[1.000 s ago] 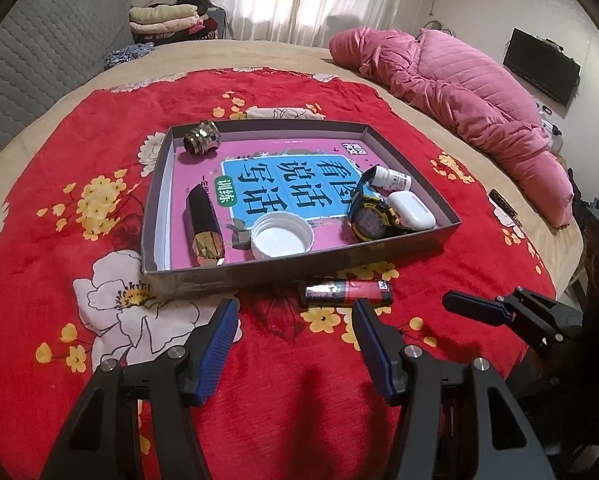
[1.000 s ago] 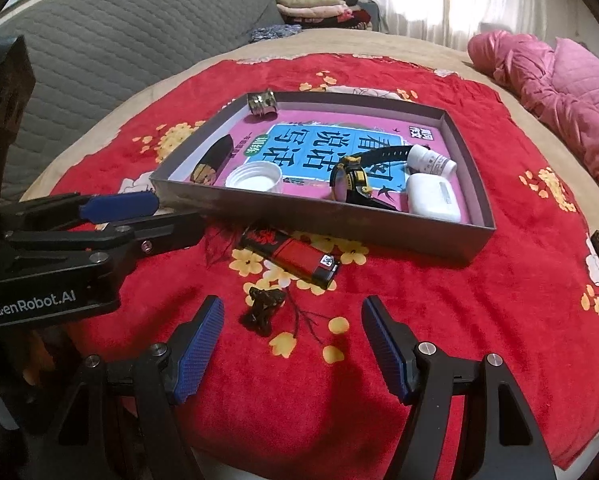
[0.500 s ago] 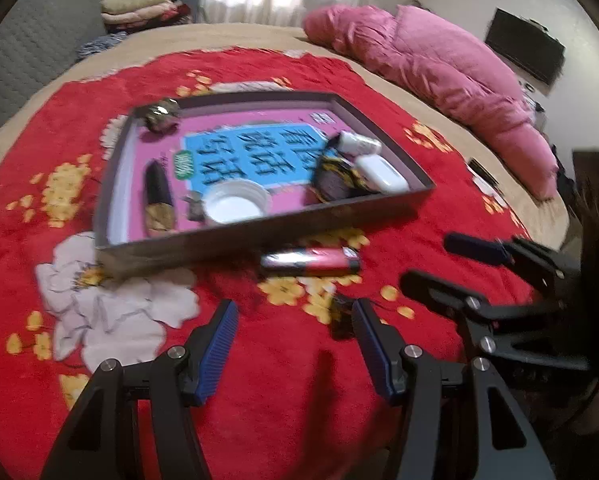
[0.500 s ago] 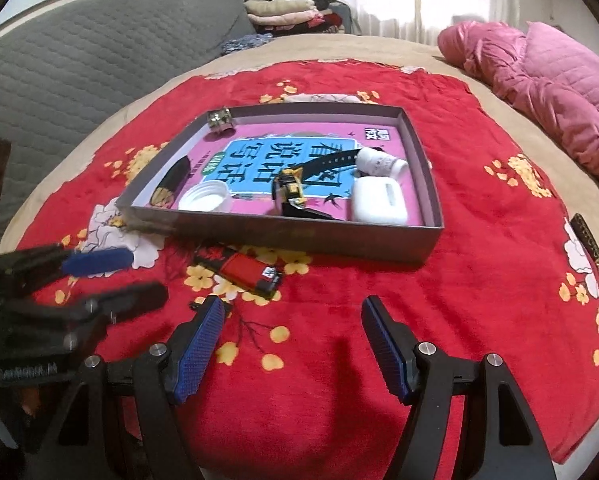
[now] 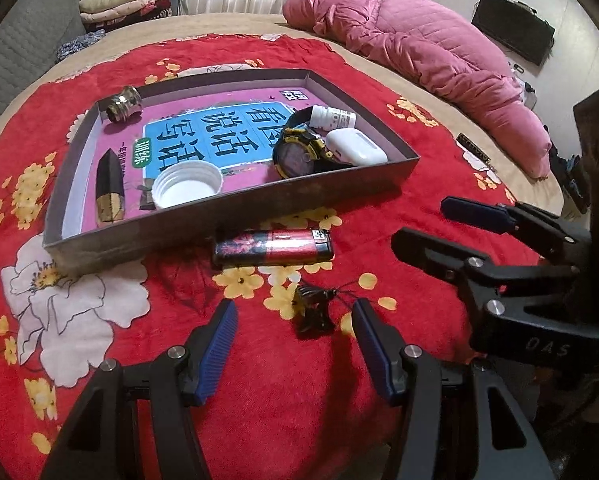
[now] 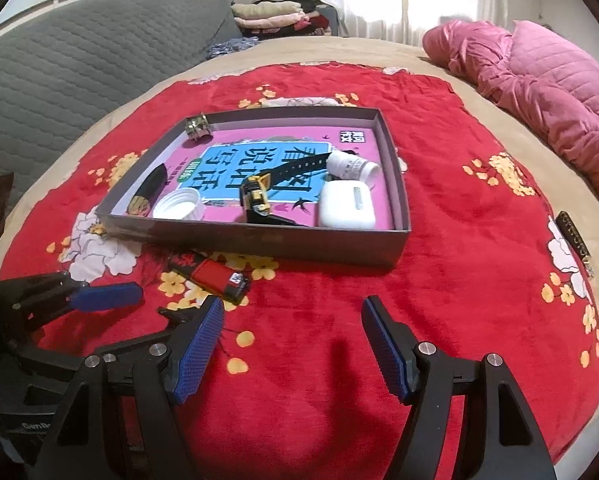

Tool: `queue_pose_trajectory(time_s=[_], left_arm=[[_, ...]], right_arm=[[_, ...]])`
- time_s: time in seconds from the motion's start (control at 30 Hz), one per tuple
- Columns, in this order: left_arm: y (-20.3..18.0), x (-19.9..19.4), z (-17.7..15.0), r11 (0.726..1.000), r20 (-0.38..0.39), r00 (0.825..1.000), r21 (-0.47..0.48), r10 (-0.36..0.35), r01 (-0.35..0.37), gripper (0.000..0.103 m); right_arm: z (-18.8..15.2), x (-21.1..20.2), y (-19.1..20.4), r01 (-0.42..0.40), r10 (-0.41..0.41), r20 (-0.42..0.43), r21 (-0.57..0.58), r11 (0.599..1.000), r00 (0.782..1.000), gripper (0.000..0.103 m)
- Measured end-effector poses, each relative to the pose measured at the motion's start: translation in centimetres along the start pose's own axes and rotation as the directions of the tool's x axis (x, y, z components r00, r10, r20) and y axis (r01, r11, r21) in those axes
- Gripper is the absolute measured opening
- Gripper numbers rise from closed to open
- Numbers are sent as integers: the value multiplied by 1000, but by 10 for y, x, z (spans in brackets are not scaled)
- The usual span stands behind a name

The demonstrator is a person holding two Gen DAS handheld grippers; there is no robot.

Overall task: Organize rigid objects
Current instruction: 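Close the left tool on the black spring hair clip, then close the right tool on the red lighter lengthwise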

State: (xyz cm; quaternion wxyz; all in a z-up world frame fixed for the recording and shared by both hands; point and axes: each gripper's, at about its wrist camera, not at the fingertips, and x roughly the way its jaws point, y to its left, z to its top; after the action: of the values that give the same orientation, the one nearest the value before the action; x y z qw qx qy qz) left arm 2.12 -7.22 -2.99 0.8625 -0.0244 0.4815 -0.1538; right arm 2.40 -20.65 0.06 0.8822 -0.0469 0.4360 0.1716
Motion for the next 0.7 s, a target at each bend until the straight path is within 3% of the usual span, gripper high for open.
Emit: queue_pose_trajectory(time_s=[0.1, 0.4, 0.7], left_arm=[[-1, 6, 1, 1000, -8, 1000, 6, 29, -29, 58], [18, 14, 3, 998, -28, 999, -50, 37, -38, 33], [36, 16, 6, 993, -19, 997, -92, -72, 70, 20]], right_arm=[[0, 3, 0, -3, 3, -7, -6, 1000, 1000, 73], [5, 12, 1, -14, 13, -21, -24, 1000, 1000, 73], [12, 28, 26, -69, 60, -68, -142, 987, 996, 73]])
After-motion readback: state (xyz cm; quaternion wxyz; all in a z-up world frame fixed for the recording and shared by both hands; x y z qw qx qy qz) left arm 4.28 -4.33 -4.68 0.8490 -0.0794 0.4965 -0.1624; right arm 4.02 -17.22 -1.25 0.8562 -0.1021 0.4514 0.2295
